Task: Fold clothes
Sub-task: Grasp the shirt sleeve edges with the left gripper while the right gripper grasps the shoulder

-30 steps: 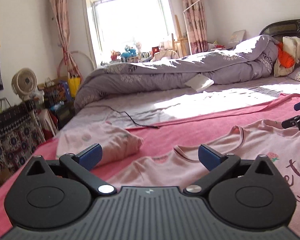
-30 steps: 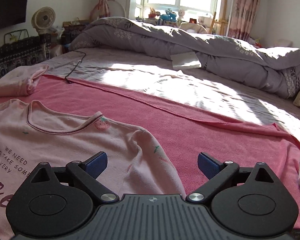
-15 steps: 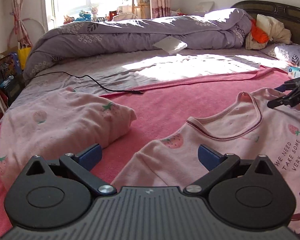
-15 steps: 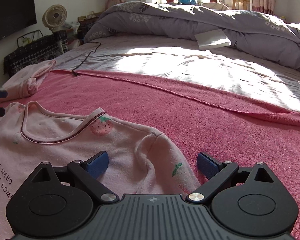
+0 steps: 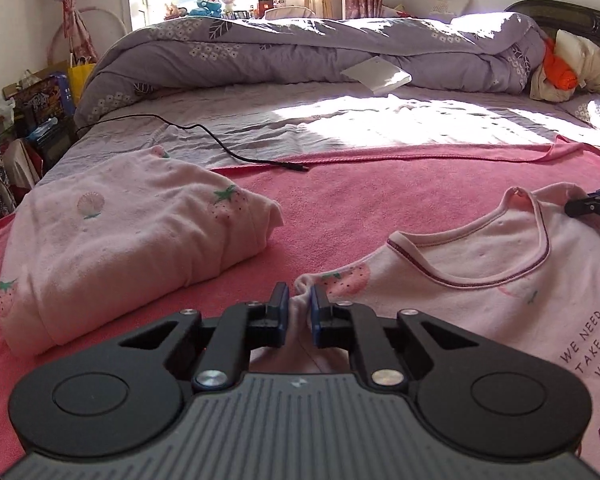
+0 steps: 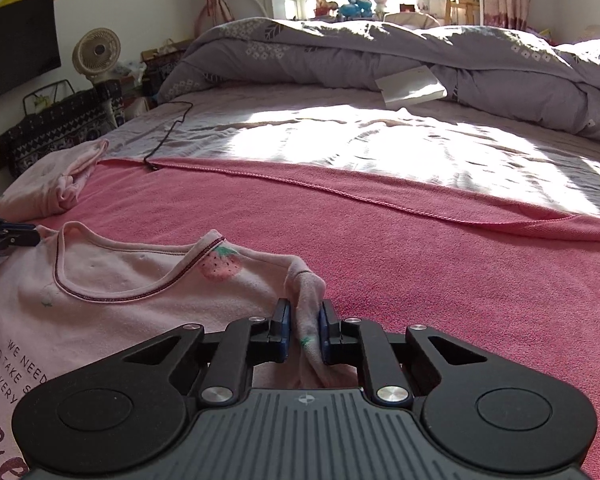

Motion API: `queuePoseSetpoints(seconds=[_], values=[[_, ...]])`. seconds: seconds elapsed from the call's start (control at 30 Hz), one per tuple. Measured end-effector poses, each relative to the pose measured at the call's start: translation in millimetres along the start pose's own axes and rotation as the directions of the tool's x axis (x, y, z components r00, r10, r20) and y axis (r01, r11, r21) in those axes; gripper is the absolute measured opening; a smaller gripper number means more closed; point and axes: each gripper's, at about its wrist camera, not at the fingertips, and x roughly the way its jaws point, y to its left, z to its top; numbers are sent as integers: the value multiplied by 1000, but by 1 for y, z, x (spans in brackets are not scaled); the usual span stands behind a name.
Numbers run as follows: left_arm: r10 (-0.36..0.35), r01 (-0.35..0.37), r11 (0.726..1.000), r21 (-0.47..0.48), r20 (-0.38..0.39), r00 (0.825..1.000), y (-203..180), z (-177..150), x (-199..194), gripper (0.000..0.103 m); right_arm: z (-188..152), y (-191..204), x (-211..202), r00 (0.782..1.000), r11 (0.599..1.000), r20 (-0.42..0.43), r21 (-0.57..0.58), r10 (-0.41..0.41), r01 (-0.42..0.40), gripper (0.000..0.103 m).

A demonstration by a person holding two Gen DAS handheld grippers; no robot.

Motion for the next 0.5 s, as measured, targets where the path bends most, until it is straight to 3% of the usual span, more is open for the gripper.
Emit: queuePoseSetpoints(seconds=[0.13, 0.33, 0.4, 0.5], values=[[45, -48, 998, 34, 87, 995, -11, 9, -16, 12, 0, 5, -16, 994, 998, 80, -13, -67, 69, 10], [83, -86, 996, 24, 121, 989, -14, 30, -13, 13, 11, 11, -30, 969, 983, 182, -39, -169, 179, 10], [127, -130, 991, 17, 130, 983, -17, 37, -3, 0, 18, 12, -28, 958, 975, 198, -29, -209, 219, 10], [158, -152, 986, -62, 110, 981, -4, 51, 19, 0, 27, 12, -19, 950, 965, 188, -30, -251, 261, 10]])
